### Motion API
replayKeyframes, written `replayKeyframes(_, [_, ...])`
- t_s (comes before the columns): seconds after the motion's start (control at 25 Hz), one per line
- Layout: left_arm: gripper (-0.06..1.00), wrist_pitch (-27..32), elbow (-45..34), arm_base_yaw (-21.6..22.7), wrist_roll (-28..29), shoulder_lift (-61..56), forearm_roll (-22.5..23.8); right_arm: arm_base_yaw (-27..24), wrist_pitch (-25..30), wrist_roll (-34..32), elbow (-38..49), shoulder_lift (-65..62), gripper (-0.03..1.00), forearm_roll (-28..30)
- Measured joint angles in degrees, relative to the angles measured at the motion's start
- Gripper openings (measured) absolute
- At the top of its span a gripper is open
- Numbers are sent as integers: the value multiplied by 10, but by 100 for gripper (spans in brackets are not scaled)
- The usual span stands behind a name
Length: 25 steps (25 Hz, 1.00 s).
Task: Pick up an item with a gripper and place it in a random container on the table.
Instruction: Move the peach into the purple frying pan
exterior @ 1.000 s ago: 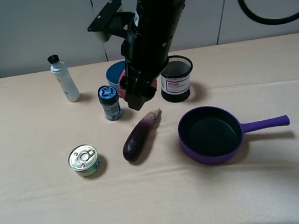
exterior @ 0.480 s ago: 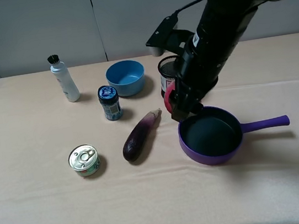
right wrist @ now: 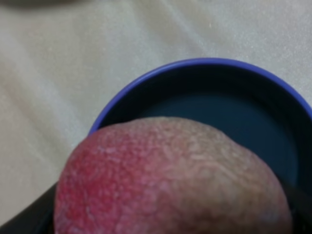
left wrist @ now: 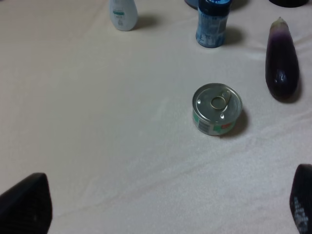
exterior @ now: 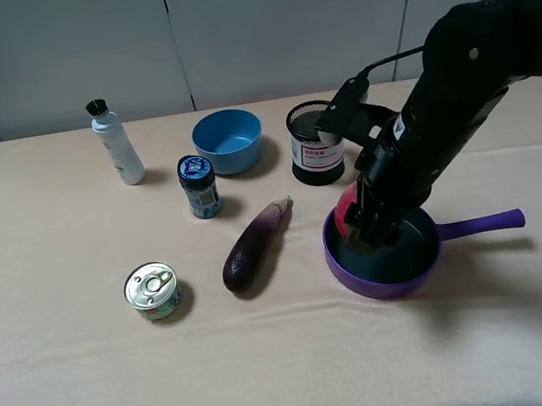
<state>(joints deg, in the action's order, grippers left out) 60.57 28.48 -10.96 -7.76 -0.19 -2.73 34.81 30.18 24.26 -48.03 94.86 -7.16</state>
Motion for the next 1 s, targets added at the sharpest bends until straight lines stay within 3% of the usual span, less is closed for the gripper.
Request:
replayKeyframes(0.28, [99,0,0,0,0,0,0,0,-54,0,41,0,52,-1])
replayKeyframes(1.0, [99,0,0,0,0,0,0,0,-70,0,41,34,52,-1])
